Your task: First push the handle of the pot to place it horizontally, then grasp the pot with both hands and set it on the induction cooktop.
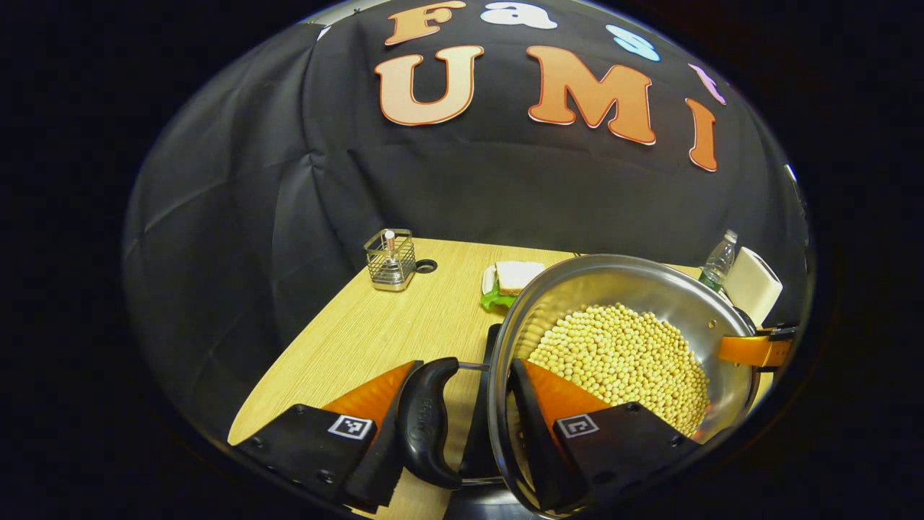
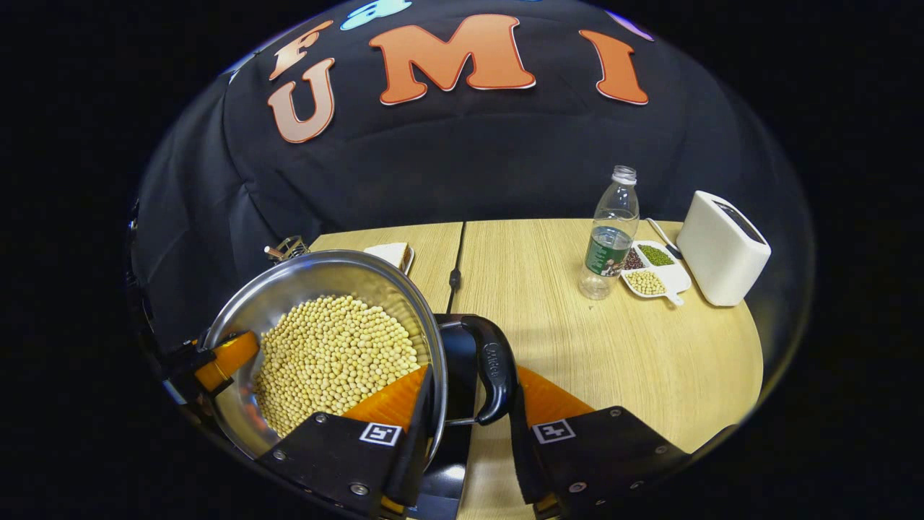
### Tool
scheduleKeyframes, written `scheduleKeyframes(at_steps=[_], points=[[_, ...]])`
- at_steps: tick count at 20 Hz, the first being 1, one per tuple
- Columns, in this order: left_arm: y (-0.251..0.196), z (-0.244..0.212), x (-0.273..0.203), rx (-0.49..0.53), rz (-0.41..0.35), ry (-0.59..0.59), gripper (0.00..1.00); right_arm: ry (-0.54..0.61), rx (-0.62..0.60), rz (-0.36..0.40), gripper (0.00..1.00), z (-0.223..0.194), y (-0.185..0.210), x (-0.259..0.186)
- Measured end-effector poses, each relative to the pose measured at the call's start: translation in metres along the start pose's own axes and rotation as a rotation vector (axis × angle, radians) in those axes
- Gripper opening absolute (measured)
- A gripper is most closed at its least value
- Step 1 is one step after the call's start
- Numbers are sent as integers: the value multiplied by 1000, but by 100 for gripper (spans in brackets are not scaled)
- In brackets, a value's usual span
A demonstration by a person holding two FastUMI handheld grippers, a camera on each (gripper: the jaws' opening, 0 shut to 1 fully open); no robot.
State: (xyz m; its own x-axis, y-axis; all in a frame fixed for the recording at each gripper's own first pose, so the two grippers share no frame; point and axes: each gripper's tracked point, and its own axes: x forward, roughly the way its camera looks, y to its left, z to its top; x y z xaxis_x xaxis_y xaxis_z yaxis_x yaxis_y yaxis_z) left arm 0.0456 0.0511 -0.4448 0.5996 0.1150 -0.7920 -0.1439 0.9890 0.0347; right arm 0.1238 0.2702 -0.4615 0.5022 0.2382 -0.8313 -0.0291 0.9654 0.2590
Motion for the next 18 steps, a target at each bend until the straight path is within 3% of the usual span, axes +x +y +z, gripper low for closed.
scheduleKeyframes(at_steps=[10,14,15,18], points=[[0,-4,7,-1,-17,32,76,30,2,-20,51,0,0,1],[1,-2,5,-12,-16,43,80,40,-2,-19,52,1,-1,-1],[1,-2,5,-12,-16,46,76,42,-2,-17,52,1,0,-1],[0,-1,6,-11,-12,47,77,46,0,-14,52,1,-1,-1]])
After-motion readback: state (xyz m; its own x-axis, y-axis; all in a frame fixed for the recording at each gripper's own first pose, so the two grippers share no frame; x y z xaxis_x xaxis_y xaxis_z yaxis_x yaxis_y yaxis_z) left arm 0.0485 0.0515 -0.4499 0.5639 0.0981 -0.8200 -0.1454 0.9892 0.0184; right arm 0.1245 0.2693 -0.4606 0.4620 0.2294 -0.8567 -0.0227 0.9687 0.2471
